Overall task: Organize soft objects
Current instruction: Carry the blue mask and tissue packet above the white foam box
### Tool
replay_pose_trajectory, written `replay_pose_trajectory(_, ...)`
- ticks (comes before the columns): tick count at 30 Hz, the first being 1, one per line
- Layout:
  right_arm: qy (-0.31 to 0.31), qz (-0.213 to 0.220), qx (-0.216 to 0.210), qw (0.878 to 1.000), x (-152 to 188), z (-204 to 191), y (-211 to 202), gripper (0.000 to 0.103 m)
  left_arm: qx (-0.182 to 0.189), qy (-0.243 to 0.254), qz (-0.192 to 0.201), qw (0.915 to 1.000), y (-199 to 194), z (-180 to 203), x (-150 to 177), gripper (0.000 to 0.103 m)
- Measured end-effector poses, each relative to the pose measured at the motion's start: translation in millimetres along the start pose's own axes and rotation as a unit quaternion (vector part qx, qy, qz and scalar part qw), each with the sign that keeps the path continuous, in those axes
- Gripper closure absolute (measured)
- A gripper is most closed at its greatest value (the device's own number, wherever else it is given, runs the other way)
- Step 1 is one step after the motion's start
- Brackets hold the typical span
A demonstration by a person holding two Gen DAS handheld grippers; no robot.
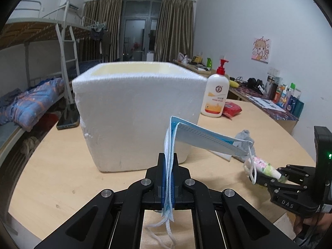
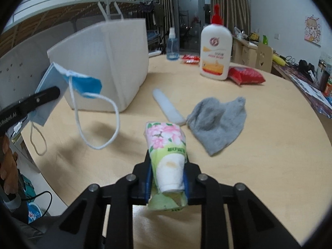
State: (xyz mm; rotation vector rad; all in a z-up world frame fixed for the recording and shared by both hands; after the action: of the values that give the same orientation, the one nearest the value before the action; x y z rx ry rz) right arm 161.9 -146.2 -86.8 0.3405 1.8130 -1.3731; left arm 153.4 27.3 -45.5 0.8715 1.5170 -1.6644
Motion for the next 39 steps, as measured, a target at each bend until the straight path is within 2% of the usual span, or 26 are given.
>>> replay_pose_trajectory(18, -0.004, 0.088, 0.007, 0.996, -11.5, -6.2, -66.9, 0.076, -0.002, 0.012, 0.060, 0.9981, -59.5, 12.1, -9.2, 0.099)
replay_pose_trajectory(28, -0.018, 0.140, 0.002, 0.990, -14.6, -21.5, -106.2, 0.076, -0.022, 0.011, 0.096, 0.9950, -107.8, 11.7, -12.9, 0.099)
replay_pose_trajectory(39, -0.035, 0.151, -0.023, 0.988, -17.8, -40.6, -104.9, 0.076, -0.051, 0.007, 0.107, 0.9929, -127.6, 2.0, -15.8, 0.099)
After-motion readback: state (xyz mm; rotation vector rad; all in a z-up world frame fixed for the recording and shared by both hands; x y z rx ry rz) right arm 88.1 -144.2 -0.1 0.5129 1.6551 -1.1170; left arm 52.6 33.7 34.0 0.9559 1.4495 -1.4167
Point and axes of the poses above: each gripper's, at about its wrist camera, not at the fingertips, and y roughly the way its jaws point, z to its right, x to its underside, the point moved 1 cm from there along y, roughly the way its jaws point, and after that the axes turned 2 degrees about -x, right-handed, at the moved point
